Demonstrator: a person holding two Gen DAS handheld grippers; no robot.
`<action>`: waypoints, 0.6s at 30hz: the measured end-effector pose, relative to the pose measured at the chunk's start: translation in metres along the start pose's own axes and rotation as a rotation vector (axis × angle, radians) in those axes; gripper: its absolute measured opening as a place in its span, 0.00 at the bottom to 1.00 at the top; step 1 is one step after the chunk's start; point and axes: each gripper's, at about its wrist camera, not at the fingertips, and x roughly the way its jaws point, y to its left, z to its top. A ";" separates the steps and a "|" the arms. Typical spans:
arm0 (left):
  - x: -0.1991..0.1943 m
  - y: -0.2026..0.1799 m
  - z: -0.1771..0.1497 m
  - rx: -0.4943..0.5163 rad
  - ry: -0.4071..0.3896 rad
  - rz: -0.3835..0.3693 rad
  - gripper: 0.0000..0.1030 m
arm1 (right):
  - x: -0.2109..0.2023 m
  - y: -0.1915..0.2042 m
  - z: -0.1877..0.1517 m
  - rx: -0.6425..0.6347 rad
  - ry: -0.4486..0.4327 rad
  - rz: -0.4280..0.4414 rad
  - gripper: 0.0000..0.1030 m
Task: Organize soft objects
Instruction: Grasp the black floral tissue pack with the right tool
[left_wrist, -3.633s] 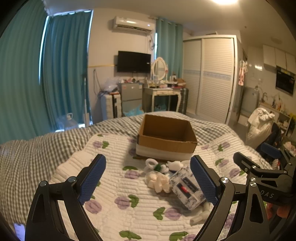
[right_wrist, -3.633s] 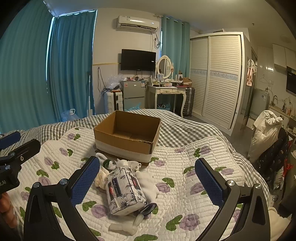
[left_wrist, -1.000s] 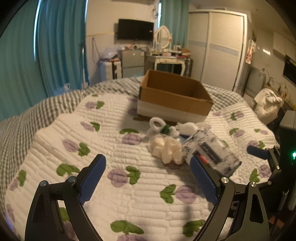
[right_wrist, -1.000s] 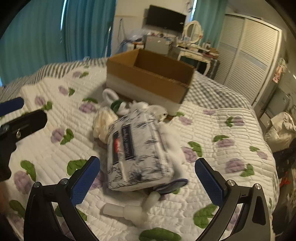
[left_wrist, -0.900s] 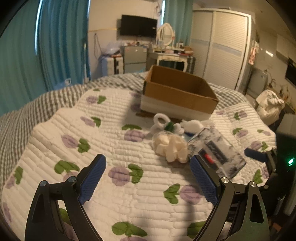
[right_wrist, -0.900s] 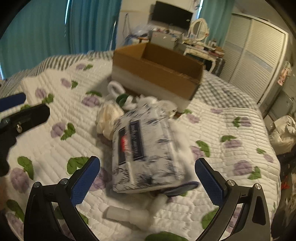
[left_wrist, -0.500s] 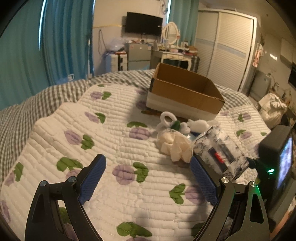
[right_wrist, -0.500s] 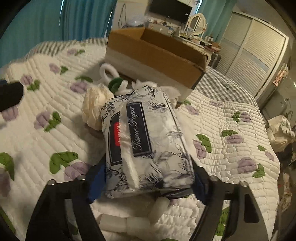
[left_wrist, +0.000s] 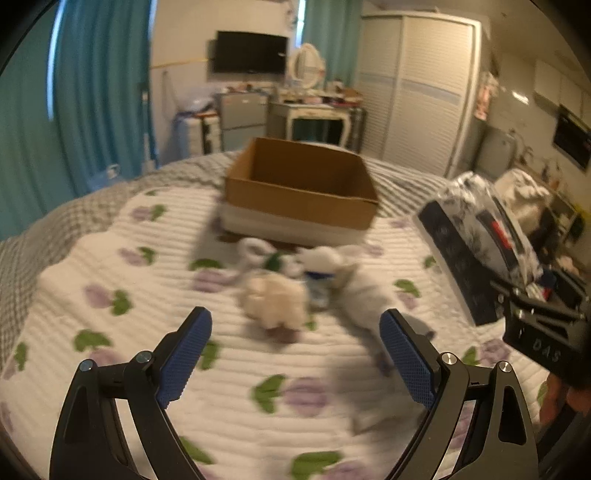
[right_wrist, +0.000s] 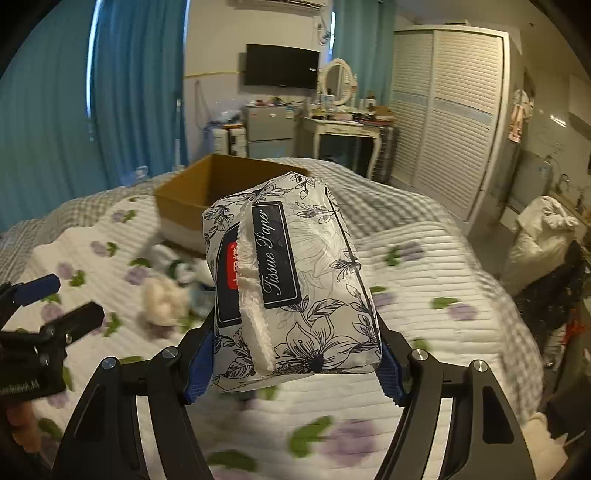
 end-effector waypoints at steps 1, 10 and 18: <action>0.006 -0.008 0.001 0.008 0.011 -0.010 0.91 | 0.002 -0.007 0.001 0.001 0.006 -0.010 0.70; 0.089 -0.059 0.011 -0.014 0.159 -0.065 0.89 | 0.047 -0.055 0.010 -0.008 0.088 -0.034 0.70; 0.141 -0.080 0.011 0.004 0.259 -0.071 0.88 | 0.085 -0.068 0.015 -0.021 0.172 -0.028 0.70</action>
